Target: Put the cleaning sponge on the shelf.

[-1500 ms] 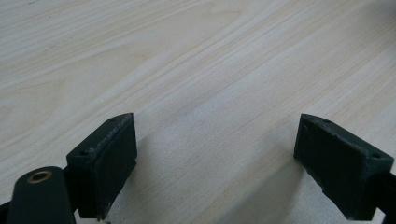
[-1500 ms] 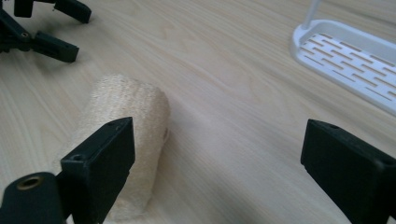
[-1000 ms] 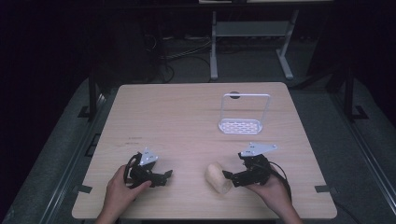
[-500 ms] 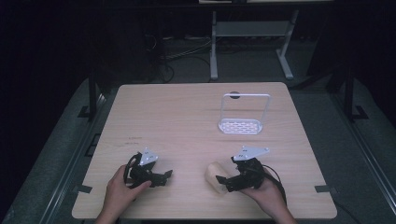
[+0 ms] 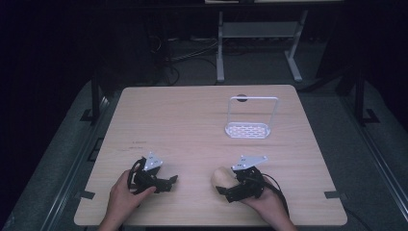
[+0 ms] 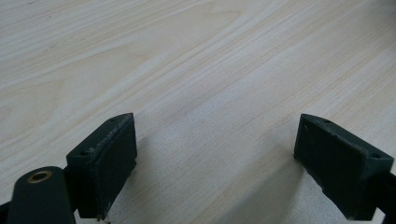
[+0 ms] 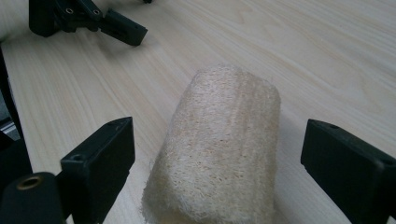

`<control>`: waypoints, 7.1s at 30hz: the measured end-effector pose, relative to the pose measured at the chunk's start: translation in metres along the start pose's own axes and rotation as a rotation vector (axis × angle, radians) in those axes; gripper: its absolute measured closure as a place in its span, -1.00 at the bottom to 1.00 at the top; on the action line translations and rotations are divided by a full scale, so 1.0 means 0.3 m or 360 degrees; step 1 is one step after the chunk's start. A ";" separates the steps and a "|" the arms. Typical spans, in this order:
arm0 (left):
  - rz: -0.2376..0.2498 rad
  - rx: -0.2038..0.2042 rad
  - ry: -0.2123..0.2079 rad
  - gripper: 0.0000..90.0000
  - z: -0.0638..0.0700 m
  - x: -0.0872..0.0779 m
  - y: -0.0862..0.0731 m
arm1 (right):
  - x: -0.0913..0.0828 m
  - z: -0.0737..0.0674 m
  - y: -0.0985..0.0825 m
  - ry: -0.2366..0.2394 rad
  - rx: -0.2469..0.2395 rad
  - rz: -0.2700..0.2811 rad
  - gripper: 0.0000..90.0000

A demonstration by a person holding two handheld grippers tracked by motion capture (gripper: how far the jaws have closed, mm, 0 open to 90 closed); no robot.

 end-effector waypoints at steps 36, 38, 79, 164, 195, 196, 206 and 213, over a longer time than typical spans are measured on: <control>-0.0001 0.0000 0.0000 -0.72 0.000 0.000 0.000 | 0.060 0.007 -0.050 -0.0003 0.0013 -0.0107 -0.48; -0.0001 0.0001 0.0000 -0.72 0.000 0.000 0.000 | 0.058 0.008 -0.051 -0.0002 0.0007 -0.0111 -0.47; -0.0001 0.0000 0.0001 -0.72 0.000 0.000 0.000 | 0.005 0.071 0.026 -0.0018 -0.0094 -0.0036 -0.42; -0.0001 0.0002 -0.0002 -0.72 0.000 0.000 0.000 | 0.004 0.395 0.232 -0.0296 0.0009 0.0067 -0.42; -0.0001 0.0002 -0.0005 -0.72 0.000 -0.001 0.000 | 0.100 0.564 0.224 -0.0422 0.0118 0.0020 -0.42; -0.0002 0.0003 -0.0006 -0.72 0.000 -0.001 0.000 | 0.103 0.567 0.224 -0.0425 0.0116 0.0019 -0.42; -0.0001 0.0003 -0.0007 -0.72 0.000 -0.001 0.000 | 0.124 0.590 0.222 -0.0442 0.0136 -0.0004 -0.43; -0.0002 0.0002 -0.0007 -0.72 0.000 -0.001 0.000 | 0.132 0.599 0.220 -0.0446 0.0143 -0.0027 -0.43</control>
Point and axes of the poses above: each handheld gripper's, and its own axes: x roughly forward along the jaws, y roughly out of its top, z roughly to its right, the point moved 7 cm from there along x, roughly forward along the jaws, and after that the axes turned 4 degrees about x, right-handed, at the moved point
